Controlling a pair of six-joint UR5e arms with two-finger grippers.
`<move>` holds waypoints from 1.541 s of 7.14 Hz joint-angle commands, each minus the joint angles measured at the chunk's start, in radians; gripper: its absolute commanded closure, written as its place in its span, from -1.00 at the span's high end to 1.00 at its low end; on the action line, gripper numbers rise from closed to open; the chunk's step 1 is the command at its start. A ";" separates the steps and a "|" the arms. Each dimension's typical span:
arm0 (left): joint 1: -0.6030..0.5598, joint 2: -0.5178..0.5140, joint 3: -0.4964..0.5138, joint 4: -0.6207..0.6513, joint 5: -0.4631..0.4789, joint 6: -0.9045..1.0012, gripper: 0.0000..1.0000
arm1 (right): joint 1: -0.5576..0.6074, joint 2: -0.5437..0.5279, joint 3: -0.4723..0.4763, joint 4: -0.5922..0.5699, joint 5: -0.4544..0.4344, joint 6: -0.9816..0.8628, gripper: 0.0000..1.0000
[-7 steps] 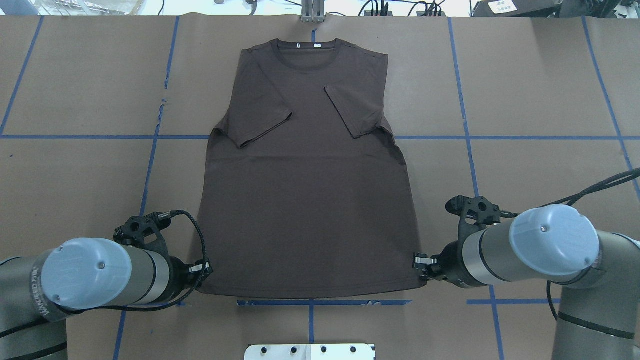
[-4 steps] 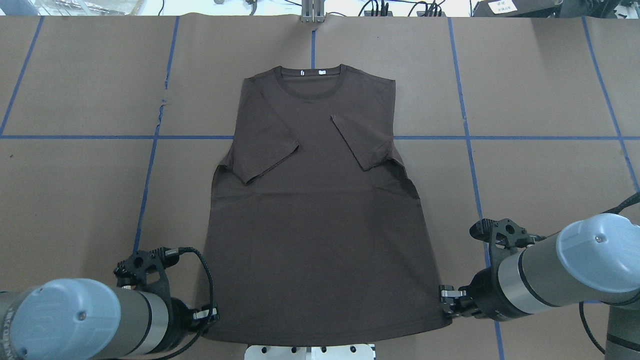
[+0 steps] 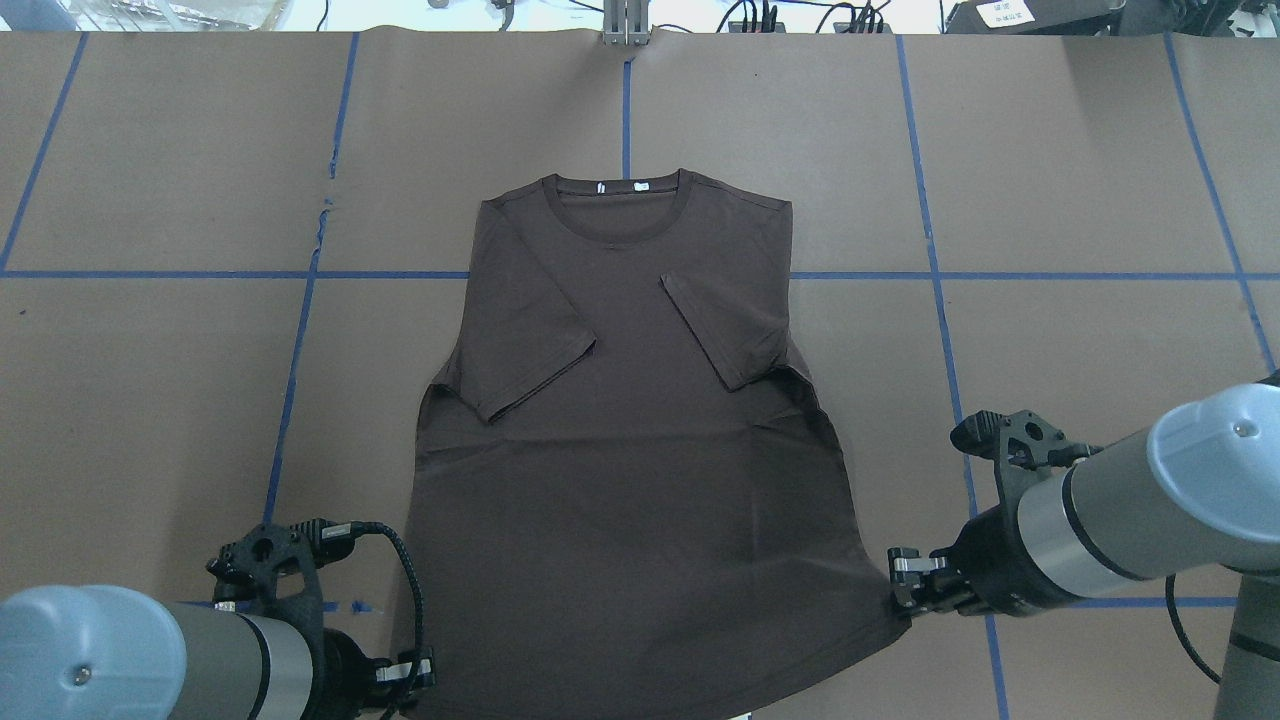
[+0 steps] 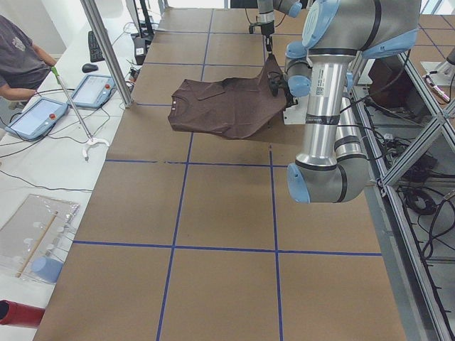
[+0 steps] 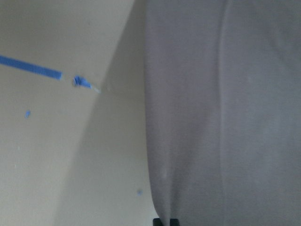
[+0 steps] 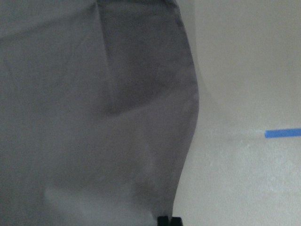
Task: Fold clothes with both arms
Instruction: 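Lift the hem with both grippers and fold it toward the collar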
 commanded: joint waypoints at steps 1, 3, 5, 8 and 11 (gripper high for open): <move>-0.176 -0.023 0.023 0.004 -0.002 0.172 -1.00 | 0.179 0.104 -0.112 0.000 0.005 -0.108 -1.00; -0.360 -0.128 0.156 0.008 -0.065 0.289 -1.00 | 0.299 0.227 -0.259 0.000 0.052 -0.117 -1.00; -0.439 -0.208 0.282 0.004 -0.065 0.318 -1.00 | 0.377 0.342 -0.388 -0.001 0.054 -0.151 -1.00; -0.587 -0.287 0.506 -0.107 -0.063 0.444 -1.00 | 0.428 0.474 -0.588 0.000 0.050 -0.157 -1.00; -0.602 -0.362 0.787 -0.387 -0.062 0.437 -1.00 | 0.457 0.579 -0.738 0.002 0.048 -0.157 -1.00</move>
